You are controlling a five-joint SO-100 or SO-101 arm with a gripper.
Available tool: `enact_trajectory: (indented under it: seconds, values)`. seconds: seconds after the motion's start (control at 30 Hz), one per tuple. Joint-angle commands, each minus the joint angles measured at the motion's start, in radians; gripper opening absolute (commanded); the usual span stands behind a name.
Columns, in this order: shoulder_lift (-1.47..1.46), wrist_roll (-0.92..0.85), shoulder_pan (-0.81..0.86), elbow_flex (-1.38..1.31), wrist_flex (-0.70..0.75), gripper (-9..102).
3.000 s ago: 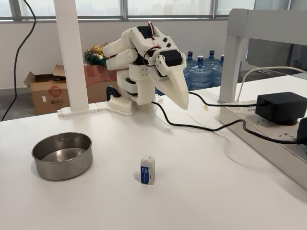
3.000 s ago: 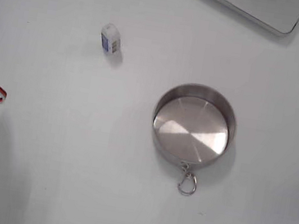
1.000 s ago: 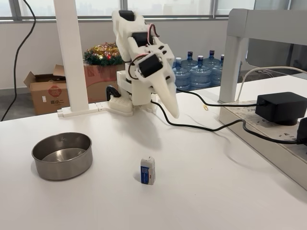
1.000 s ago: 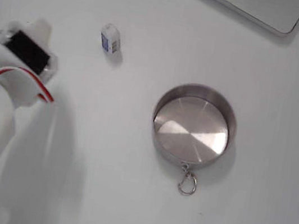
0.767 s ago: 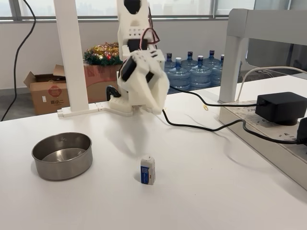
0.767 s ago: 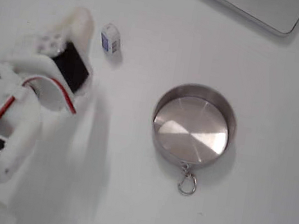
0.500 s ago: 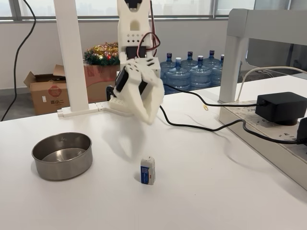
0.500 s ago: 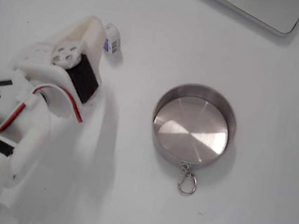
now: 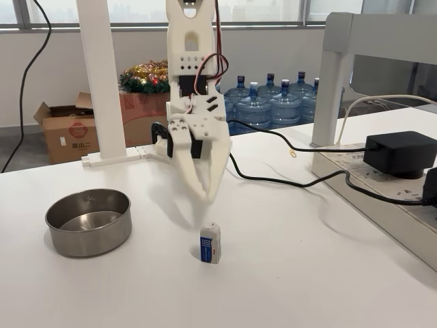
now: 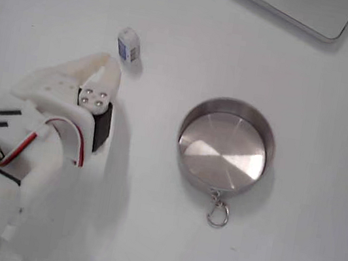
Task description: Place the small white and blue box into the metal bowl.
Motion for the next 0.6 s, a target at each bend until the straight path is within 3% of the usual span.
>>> enact_trajectory:
  seconds: [0.0, 0.2, 0.57]
  values:
    - [-0.005, 0.034, -0.008, 0.003, -0.02, 12]
    - [-0.08, 0.048, -0.048, -0.061, -0.02, 23]
    - [-0.255, 0.123, -0.087, -0.249, -0.021, 28]
